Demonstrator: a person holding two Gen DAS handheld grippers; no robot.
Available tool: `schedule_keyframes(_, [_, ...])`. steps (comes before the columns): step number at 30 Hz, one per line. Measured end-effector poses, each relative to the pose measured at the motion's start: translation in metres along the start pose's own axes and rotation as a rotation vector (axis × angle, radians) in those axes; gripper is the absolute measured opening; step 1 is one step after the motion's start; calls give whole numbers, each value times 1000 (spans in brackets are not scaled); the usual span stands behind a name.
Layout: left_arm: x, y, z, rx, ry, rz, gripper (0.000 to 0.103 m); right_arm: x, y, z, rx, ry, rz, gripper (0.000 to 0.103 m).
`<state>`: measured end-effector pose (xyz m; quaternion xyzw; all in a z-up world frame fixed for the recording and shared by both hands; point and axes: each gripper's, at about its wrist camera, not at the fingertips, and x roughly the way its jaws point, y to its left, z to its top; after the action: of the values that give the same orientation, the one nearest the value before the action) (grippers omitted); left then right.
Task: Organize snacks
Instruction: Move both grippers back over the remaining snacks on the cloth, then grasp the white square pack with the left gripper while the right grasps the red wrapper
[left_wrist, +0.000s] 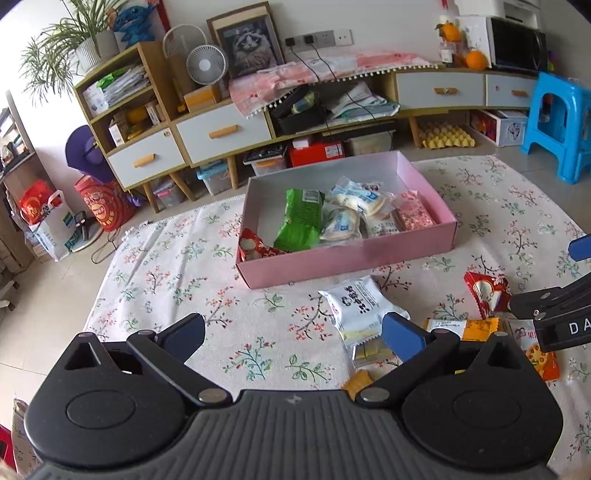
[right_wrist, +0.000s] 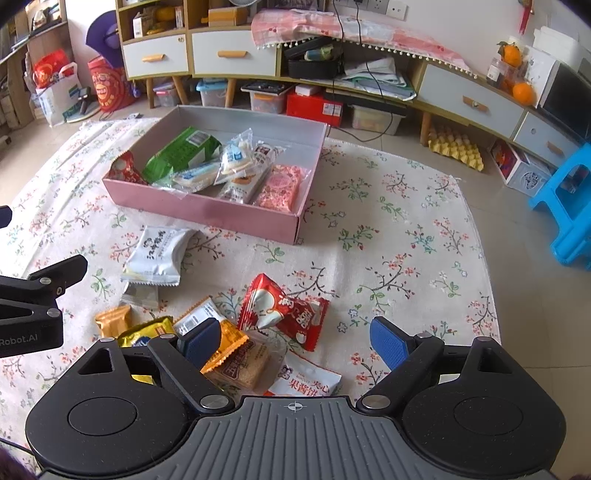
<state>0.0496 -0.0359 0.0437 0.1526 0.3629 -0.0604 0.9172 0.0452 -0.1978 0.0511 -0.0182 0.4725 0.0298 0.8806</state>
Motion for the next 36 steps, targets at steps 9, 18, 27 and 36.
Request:
schedule_keyframes(9, [16,14,3,-110,96,-116,102,7,-16,-2,100,38,34,90])
schedule_keyframes(18, [70,27,7,-369,224,-376,102,36,-46,3,394,107,98,90])
schedule_keyframes(27, [108,0,13,-285,247,-332,70,76,-35,9,412,127,132,90])
schedule_keyframes(36, [99,31,11,-337,284,-386,40,64,-34,9,398,97,206,38])
